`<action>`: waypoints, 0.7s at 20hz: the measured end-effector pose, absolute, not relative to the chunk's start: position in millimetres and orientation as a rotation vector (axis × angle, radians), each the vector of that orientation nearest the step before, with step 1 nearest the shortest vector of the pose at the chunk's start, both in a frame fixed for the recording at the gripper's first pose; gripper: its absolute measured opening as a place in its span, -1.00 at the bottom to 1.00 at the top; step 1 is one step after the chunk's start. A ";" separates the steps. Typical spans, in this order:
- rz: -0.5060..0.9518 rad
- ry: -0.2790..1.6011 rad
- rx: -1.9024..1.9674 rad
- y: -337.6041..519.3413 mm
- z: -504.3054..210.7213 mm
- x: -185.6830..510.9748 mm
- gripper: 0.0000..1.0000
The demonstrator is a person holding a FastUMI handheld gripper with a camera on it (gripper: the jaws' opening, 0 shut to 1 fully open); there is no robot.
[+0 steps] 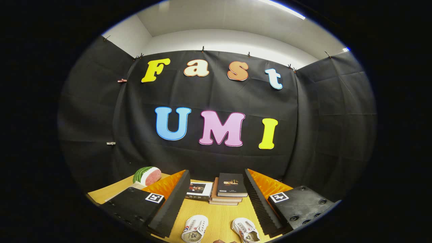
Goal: Open the storage box then place both shoes into the box .Put the left shoe in first, then the right shoe, with the right side of both shoes facing outward in a uniform manner.
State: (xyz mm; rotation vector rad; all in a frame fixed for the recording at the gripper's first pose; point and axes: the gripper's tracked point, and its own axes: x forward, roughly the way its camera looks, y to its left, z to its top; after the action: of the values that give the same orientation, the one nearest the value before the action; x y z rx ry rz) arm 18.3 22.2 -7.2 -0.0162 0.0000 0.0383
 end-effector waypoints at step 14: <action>0.020 0.059 -0.026 16.3 -30.6 32.7 0.94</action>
State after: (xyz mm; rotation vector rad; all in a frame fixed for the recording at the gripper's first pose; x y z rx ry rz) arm 32.7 16.3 -30.6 -0.0259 0.0592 0.0200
